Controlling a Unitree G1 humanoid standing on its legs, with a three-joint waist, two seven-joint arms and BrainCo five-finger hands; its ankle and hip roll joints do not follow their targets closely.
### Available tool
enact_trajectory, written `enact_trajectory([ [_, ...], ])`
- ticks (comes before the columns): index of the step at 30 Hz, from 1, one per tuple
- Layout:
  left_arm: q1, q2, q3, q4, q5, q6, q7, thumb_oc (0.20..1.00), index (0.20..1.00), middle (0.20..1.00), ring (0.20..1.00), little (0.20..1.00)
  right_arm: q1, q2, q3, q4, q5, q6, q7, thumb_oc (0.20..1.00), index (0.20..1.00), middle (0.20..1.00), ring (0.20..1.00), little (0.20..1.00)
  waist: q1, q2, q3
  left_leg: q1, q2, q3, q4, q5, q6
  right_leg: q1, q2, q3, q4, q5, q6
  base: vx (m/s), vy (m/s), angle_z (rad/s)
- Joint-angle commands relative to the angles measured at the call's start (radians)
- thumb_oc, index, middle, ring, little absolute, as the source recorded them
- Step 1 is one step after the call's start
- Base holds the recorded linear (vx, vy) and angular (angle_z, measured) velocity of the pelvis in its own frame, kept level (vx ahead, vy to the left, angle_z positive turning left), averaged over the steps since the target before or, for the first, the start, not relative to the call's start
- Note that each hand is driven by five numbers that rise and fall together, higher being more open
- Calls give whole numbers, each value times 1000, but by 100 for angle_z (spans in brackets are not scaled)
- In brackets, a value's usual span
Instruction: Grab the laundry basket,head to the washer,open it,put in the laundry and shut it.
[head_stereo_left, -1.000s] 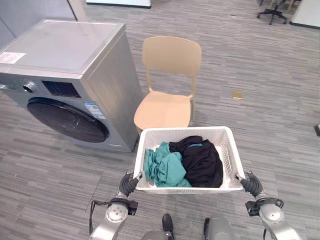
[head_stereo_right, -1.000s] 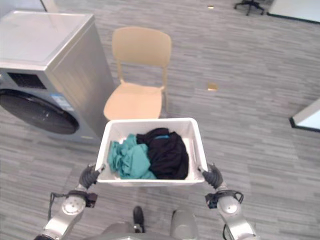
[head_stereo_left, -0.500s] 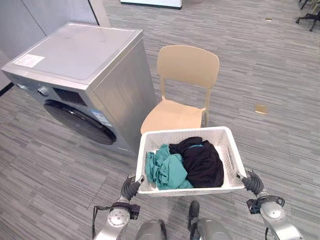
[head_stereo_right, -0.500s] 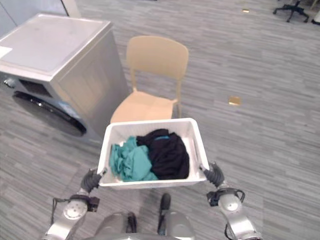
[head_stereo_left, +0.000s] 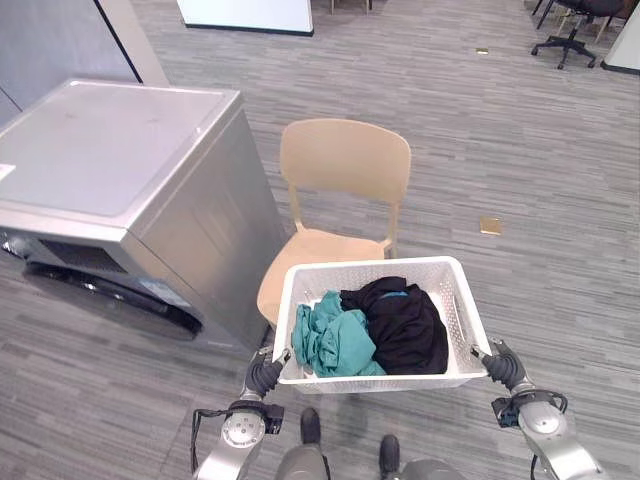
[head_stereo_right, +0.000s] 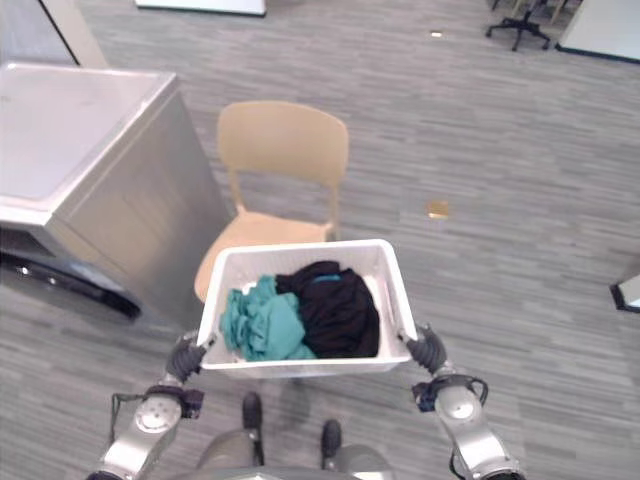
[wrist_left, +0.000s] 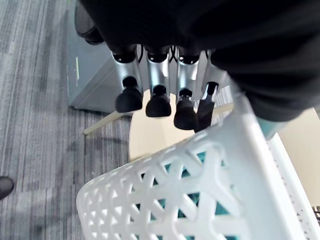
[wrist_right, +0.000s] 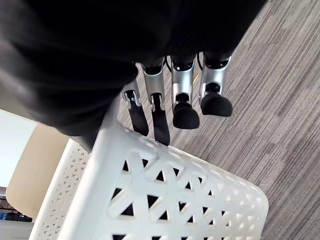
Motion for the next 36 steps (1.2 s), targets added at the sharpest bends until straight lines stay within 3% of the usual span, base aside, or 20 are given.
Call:
enact_trajectory([
  [1, -29, 30, 66, -100, -72, -95, 21, 200, 200, 200, 200, 200, -64, 33, 8, -95, 41, -104, 25, 200, 200, 200, 200, 200, 35, -59, -67, -48, -37, 24, 125, -131, 4, 4, -161, -7, 131, -113, 137, 69, 137, -15],
  [7, -46, 47, 79, -92, -69, -97, 34, 200, 200, 200, 200, 200, -108, 55, 35, -75, 27, -108, 18, 200, 200, 200, 200, 200, 37, -47, -51, -24, -58, 64, 130, -172, 47, -127, -175, 42, 284, -60, 156, 76, 177, -35],
  [8, -54, 47, 78, -78, -59, -98, 32, 200, 200, 200, 200, 200, -122, 61, 49, -58, 22, -109, 18, 200, 200, 200, 200, 200, 31, -42, -49, -7, -69, 62, 120, -179, 53, -162, -151, 43, 270, -62, 149, 54, 59, -29],
  [15, -94, 30, 54, -6, -25, -105, 60, 200, 200, 200, 200, 200, -167, 88, 99, 14, 17, -111, -7, 200, 200, 200, 200, 200, 24, -42, -54, 9, -93, 53, 89, -179, 53, -137, -112, 43, 151, -68, 135, 65, 8, -6],
  [22, -225, -13, -6, 151, -24, -104, 127, 200, 200, 200, 200, 200, -272, 124, 201, 121, 19, -98, -36, 200, 200, 200, 200, 200, 33, -38, -44, -43, -86, 37, 15, -127, 39, -167, -100, 1, 52, -33, 126, -77, -20, 1],
  [32, -619, -22, -115, 450, -21, -122, 260, 200, 200, 200, 200, 200, -600, 192, 343, 318, 122, -120, -89, 200, 200, 200, 200, 200, 35, -46, 62, -261, -83, 18, 17, -61, 21, -381, -96, 4, 79, 2, 117, -130, 33, 2],
  [33, -619, -22, -115, 450, -21, -122, 260, 235, 235, 235, 235, 235, -600, 192, 343, 318, 122, -120, -89, 200, 200, 200, 200, 200, 35, -46, 62, -261, -83, 18, 17, -61, 21, -381, -96, 4, 79, 2, 117, -35, 35, -3],
  [34, -666, -22, -126, 501, -27, -121, 274, 470, 470, 470, 470, 470, -649, 204, 362, 354, 132, -121, -100, 200, 200, 200, 200, 200, 38, -51, 75, -285, -83, 18, 29, -59, 20, -402, -103, 4, 84, 8, 116, -9, 33, 1],
  [35, -697, -18, -133, 521, -30, -121, 284, 511, 511, 511, 511, 511, -671, 211, 372, 369, 139, -121, -105, 200, 200, 200, 200, 200, 38, -53, 82, -293, -85, 17, 35, -58, 19, -409, -104, 7, 86, 10, 117, -5, 54, 1],
  [36, -723, -16, -134, 542, -35, -122, 289, 1000, 1000, 1000, 1000, 1000, -694, 219, 381, 385, 147, -122, -110, 200, 200, 200, 200, 200, 39, -54, 89, -299, -84, 18, 39, -57, 18, -413, -106, 8, 86, 12, 116, 6, 32, 1],
])
